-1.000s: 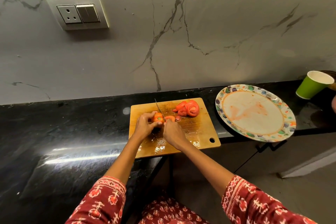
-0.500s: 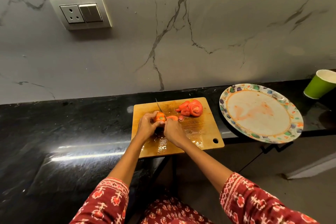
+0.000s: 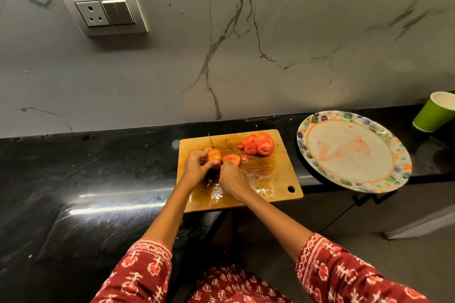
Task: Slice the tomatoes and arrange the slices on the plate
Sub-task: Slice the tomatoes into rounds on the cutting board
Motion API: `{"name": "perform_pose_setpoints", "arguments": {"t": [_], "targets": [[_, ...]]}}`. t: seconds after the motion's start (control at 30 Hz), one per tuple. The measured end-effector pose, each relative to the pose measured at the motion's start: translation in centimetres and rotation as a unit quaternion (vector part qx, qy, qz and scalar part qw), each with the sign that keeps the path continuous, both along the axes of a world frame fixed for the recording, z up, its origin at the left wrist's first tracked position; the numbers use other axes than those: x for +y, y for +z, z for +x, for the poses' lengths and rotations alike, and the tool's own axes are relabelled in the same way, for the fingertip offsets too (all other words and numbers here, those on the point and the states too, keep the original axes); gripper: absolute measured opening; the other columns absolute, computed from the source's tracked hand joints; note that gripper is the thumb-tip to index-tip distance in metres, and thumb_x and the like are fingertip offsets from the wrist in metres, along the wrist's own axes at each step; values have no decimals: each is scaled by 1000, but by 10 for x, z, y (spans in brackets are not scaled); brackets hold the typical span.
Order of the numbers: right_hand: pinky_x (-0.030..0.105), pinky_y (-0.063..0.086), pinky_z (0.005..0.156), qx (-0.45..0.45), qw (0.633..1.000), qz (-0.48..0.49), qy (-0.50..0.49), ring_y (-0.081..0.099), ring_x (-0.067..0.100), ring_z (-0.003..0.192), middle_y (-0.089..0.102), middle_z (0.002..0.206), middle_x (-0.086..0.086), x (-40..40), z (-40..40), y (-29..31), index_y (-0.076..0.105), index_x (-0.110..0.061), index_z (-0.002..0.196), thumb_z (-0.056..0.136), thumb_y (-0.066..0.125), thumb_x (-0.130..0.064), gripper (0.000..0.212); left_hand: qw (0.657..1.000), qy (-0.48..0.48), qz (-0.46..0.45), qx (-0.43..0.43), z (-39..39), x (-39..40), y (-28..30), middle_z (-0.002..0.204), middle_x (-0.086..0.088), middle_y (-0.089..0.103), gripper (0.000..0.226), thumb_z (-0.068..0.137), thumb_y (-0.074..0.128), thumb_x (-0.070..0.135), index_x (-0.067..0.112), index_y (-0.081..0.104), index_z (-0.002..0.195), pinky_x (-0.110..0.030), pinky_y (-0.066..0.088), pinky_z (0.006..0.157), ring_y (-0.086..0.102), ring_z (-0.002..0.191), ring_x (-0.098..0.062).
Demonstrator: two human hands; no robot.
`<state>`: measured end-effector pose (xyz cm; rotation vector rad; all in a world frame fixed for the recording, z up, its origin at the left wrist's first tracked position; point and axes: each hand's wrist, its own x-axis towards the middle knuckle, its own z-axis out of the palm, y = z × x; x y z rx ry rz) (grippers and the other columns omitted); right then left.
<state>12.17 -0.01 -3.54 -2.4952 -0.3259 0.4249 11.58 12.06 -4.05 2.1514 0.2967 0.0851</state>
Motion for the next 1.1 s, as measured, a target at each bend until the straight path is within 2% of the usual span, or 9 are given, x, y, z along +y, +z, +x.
{"name": "perform_pose_setpoints", "arguments": {"t": [0.07, 0.17, 0.33, 0.57, 0.73, 0.87, 0.97, 1.1], "targets": [[34, 38, 69, -12, 1000, -10, 7, 59, 36, 101, 61, 110, 21, -4, -5, -4, 46, 0, 120, 101, 34, -15, 27, 1000, 0, -4, 9, 1, 1, 0, 132, -18, 49, 53, 83, 65, 10, 1, 46, 132, -25, 40, 92, 49, 120, -28], [33, 35, 70, -3, 1000, -20, 1, 56, 33, 104, 59, 113, 20, -11, -13, -9, 45, -2, 121, 103, 29, -19, 30, 1000, 0, 8, 16, 1, 0, 0, 134, -17, 47, 55, 83, 66, 12, 2, 45, 133, -29, 41, 96, 47, 122, -29], [33, 37, 73, 35, 999, -24, -12, 55, 36, 109, 59, 117, 22, -1, -1, -5, 49, -2, 118, 99, 38, -14, 25, 1000, -8, 17, 15, 0, -2, -1, 129, -16, 50, 53, 82, 67, 16, 6, 49, 132, -32, 40, 98, 46, 120, -27], [34, 36, 73, 20, 998, -54, 9, 55, 34, 108, 57, 117, 20, -12, -14, -10, 46, 0, 120, 99, 34, -12, 27, 1000, 8, 1, 22, -1, 1, 0, 133, -17, 48, 56, 82, 67, 13, 5, 45, 134, -38, 41, 101, 47, 122, -29], [36, 44, 80, 6, 994, -101, 26, 58, 33, 106, 59, 115, 18, -32, -31, -16, 48, 1, 119, 92, 35, 3, 30, 999, 10, -16, 44, 3, 8, 3, 136, -17, 48, 55, 87, 61, 13, 5, 41, 137, -43, 45, 100, 48, 122, -30], [36, 44, 76, 22, 996, -82, 14, 59, 33, 101, 61, 110, 18, -45, -25, -14, 52, -3, 113, 96, 35, -7, 24, 998, 11, -21, 55, 2, 10, 4, 136, -16, 48, 56, 87, 61, 14, 7, 40, 138, -45, 44, 100, 47, 123, -30], [30, 37, 68, -5, 999, -36, -14, 60, 34, 98, 63, 105, 19, -47, -18, 0, 54, -1, 108, 100, 33, -17, 27, 998, 7, -28, 49, 0, 5, 5, 137, -16, 47, 56, 85, 63, 12, 6, 41, 137, -41, 42, 101, 46, 124, -30], [29, 34, 66, -36, 999, 4, -9, 60, 33, 94, 62, 101, 18, -37, -15, 17, 53, 0, 106, 102, 30, -21, 31, 999, 6, -19, 33, -2, 0, 4, 136, -15, 48, 55, 83, 66, 12, 7, 46, 134, -37, 40, 101, 45, 124, -29]]}}
